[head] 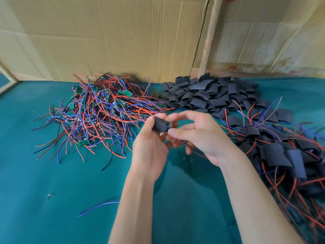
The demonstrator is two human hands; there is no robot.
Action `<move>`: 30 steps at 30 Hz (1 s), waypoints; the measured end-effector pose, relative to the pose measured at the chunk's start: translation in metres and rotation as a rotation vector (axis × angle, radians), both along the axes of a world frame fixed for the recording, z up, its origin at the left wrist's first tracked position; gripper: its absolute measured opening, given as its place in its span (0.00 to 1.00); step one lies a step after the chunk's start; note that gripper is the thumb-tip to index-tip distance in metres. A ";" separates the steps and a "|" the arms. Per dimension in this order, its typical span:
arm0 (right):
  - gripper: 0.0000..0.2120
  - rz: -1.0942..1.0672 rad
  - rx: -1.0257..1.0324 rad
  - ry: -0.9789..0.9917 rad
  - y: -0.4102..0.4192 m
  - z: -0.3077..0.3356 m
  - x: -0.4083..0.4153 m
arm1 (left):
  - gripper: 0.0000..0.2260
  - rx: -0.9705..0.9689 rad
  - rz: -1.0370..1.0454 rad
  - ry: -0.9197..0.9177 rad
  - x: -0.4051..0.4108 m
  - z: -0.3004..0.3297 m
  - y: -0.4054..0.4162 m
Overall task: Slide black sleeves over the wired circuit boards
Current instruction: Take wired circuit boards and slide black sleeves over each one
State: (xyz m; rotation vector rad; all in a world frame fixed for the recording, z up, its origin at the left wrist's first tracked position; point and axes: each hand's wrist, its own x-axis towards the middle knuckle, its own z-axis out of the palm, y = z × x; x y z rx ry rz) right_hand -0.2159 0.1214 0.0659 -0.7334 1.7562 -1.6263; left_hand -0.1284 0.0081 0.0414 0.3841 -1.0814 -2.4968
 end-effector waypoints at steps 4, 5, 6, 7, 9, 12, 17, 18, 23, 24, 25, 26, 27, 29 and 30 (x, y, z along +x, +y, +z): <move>0.13 0.018 -0.023 -0.060 0.002 -0.001 -0.002 | 0.12 0.195 -0.059 0.037 0.001 -0.002 -0.001; 0.13 0.013 -0.023 -0.053 0.002 -0.001 -0.002 | 0.12 0.240 -0.077 0.045 0.002 -0.002 -0.001; 0.12 0.005 -0.021 -0.036 0.001 -0.001 -0.002 | 0.12 0.269 -0.090 0.047 0.002 -0.003 -0.001; 0.11 -0.004 -0.019 -0.016 0.000 -0.002 -0.002 | 0.12 0.281 -0.095 0.041 0.002 -0.003 0.000; 0.08 -0.022 -0.021 0.015 -0.002 -0.004 -0.002 | 0.12 0.251 -0.080 0.012 0.000 -0.003 0.001; 0.06 -0.041 -0.028 0.037 -0.003 -0.007 -0.002 | 0.13 0.164 -0.063 0.000 -0.001 -0.002 0.003; 0.11 0.022 -0.062 0.019 0.002 -0.007 -0.003 | 0.13 0.023 -0.075 -0.003 -0.001 0.001 0.005; 0.12 0.059 -0.054 -0.003 0.005 -0.006 -0.005 | 0.13 -0.084 -0.027 -0.047 -0.002 -0.001 0.007; 0.14 0.157 0.047 -0.050 0.024 0.003 -0.013 | 0.11 -0.459 -0.021 -0.073 -0.006 -0.007 0.014; 0.12 0.125 0.058 -0.021 0.026 0.005 -0.014 | 0.12 -0.469 -0.054 -0.059 -0.006 -0.007 0.016; 0.11 0.101 0.067 0.010 0.027 0.008 -0.014 | 0.13 -0.467 -0.080 -0.045 -0.006 -0.007 0.017; 0.10 0.092 0.077 0.035 0.028 0.011 -0.013 | 0.14 -0.466 -0.100 -0.035 -0.007 -0.007 0.019; 0.10 0.098 0.089 0.052 0.029 0.013 -0.012 | 0.15 -0.478 -0.113 -0.022 -0.007 -0.007 0.020; 0.11 0.116 0.114 0.053 0.034 0.019 -0.009 | 0.14 -0.503 -0.115 0.004 -0.008 -0.005 0.021; 0.11 0.108 0.123 0.047 0.039 0.022 -0.009 | 0.14 -0.497 -0.101 0.004 -0.008 -0.005 0.022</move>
